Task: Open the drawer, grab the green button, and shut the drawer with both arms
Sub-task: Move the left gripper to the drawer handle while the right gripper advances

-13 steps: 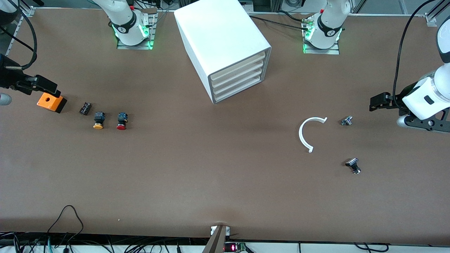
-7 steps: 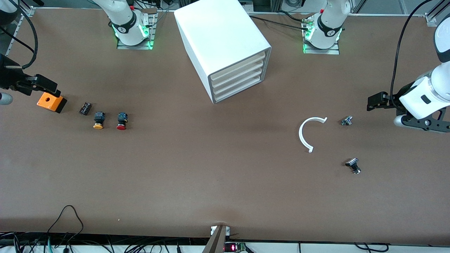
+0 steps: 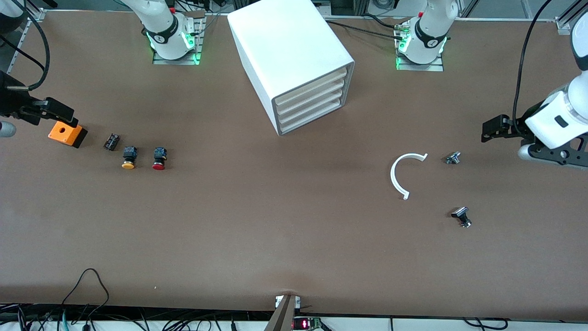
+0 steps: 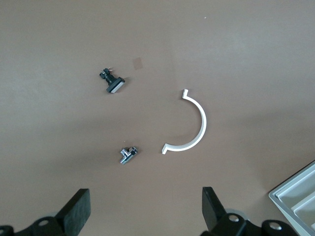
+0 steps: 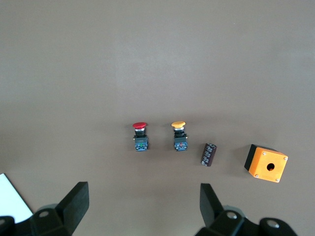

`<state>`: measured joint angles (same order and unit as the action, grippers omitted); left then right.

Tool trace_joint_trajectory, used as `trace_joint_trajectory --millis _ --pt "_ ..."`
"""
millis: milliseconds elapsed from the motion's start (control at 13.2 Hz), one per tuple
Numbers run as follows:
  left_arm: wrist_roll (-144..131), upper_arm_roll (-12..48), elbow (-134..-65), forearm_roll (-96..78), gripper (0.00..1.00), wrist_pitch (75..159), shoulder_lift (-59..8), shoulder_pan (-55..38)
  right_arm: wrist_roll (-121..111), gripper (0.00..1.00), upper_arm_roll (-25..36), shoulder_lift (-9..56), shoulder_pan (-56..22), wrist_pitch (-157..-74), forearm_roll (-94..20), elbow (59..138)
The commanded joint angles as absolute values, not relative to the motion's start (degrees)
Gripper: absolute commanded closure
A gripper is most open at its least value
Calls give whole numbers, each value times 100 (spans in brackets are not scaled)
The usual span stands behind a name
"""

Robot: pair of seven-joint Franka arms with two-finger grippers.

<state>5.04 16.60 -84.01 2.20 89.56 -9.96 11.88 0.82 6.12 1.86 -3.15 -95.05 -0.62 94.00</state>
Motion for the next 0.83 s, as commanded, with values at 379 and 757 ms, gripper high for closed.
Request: trace_joint_trajectory --millis 379,757 --pt "615 1582 -8578 -71 0 8633 -1195 976 17 0 562 193 -465 -9782 0 9466" --pt "659 1599 -8709 -245 0 8490 -1703 949 105 0 562 518 -641 -10089 -35 9466"
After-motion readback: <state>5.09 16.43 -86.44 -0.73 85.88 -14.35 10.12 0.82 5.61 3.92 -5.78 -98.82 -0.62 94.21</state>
